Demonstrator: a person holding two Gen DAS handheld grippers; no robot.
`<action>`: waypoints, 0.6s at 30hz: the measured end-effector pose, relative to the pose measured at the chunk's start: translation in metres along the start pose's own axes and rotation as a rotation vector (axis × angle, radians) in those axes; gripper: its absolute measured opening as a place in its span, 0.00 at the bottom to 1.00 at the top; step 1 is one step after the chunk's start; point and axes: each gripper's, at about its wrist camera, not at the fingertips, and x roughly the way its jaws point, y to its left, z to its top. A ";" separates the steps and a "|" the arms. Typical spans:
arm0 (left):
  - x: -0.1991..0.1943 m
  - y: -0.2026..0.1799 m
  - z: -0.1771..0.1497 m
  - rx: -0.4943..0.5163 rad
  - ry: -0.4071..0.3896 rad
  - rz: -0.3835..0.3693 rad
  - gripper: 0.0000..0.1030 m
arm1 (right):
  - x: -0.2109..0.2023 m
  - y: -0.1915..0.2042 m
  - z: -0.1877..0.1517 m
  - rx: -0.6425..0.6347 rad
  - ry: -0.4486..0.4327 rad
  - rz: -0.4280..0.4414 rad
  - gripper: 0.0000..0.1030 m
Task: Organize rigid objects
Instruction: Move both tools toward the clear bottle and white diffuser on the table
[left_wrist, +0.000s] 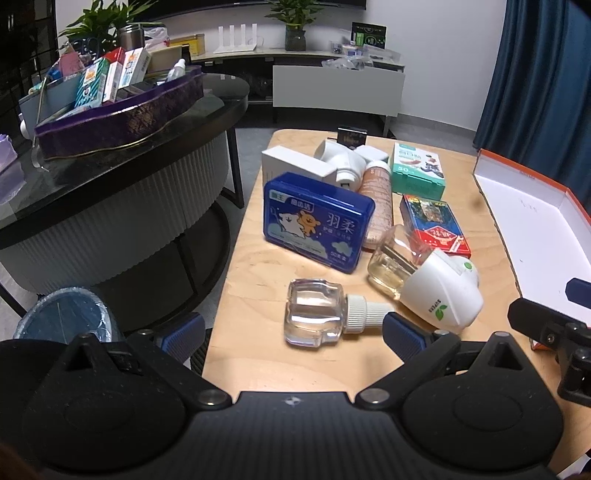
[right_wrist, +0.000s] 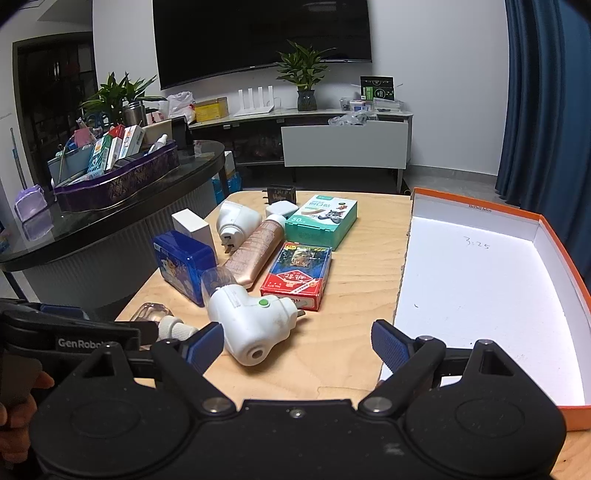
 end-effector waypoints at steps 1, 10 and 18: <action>0.000 -0.001 0.000 0.003 0.000 -0.001 1.00 | 0.000 0.000 0.000 0.000 0.000 0.000 0.99; 0.003 -0.004 -0.001 0.019 0.008 -0.001 1.00 | 0.002 0.002 0.000 -0.009 0.006 0.001 0.99; 0.003 -0.005 -0.002 0.021 0.010 -0.002 1.00 | 0.005 0.004 0.000 -0.018 0.019 0.005 0.99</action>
